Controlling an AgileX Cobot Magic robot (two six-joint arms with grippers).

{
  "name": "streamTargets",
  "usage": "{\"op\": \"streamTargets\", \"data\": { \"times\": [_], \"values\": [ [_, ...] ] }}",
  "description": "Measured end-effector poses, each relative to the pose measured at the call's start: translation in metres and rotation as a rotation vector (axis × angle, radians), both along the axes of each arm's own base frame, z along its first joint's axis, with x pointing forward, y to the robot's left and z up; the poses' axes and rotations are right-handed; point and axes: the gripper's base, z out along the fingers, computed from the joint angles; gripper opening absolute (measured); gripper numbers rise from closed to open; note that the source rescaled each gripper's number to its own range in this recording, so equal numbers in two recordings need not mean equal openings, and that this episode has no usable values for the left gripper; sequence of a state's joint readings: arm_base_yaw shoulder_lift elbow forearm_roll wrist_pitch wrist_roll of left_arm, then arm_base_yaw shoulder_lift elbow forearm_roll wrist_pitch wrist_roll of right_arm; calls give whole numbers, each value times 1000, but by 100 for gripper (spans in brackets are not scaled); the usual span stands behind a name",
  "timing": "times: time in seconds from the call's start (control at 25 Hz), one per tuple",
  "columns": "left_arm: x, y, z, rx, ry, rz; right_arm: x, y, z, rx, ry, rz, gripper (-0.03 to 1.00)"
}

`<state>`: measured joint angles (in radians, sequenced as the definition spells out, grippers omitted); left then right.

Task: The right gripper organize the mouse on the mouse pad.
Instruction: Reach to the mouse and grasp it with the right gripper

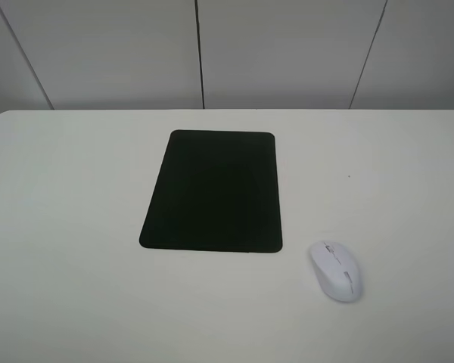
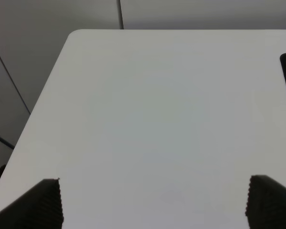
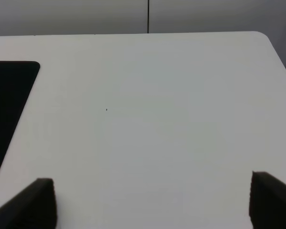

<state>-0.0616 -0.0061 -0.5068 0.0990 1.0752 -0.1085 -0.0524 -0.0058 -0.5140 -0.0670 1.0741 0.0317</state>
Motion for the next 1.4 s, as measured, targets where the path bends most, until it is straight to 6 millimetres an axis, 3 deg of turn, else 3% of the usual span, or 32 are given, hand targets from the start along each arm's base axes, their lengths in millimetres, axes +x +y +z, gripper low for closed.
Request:
{"op": "streamTargets", "data": {
  "times": [1.4],
  "values": [
    [0,0,0,0,0,0,0,0,0,0,0,0,100]
  ]
}}
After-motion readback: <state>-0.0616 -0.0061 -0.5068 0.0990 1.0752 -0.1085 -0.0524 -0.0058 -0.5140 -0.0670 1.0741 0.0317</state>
